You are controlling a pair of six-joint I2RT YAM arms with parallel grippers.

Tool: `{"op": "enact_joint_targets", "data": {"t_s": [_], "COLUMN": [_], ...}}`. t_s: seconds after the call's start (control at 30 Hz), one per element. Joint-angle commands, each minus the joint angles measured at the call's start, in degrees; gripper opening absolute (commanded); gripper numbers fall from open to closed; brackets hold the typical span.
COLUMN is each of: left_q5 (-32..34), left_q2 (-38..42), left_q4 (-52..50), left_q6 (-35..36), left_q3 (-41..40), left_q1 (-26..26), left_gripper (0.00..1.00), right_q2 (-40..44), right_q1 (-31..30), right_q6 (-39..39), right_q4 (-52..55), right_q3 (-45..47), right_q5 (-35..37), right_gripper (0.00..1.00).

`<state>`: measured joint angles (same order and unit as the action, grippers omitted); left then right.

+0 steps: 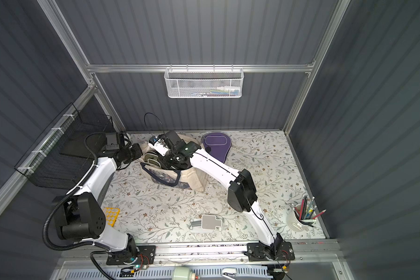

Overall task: Remove the ping pong set from the canvas bag
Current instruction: Pick up the ping pong set from the canvas bag.

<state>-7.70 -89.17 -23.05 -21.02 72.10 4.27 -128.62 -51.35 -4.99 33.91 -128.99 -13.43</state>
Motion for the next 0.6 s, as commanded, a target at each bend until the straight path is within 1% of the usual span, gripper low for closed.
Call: {"op": "enact_joint_targets", "data": {"t_s": [0.0, 0.27, 0.57], "left_q5": [3.8, 3.7, 3.7], "left_q2": [-1.3, -1.4, -1.2], "left_q4": [-1.8, -1.8, -1.8], "left_q6": [0.9, 0.8, 0.9], "left_q3": [-0.5, -0.4, -0.6], "left_q1": [1.4, 1.4, 1.4], "left_gripper": [0.00, 0.00, 0.00], "right_q2": [6.5, 13.0, 21.5], "right_q1": [0.9, 1.6, 1.9], "right_q6": [0.3, 1.8, 4.3], "right_q4": [-2.4, -4.1, -6.5], "right_q3": [-0.2, 2.1, 2.5], "right_q5": [3.9, 6.7, 10.0], "right_gripper": [0.00, 0.00, 0.00]}}
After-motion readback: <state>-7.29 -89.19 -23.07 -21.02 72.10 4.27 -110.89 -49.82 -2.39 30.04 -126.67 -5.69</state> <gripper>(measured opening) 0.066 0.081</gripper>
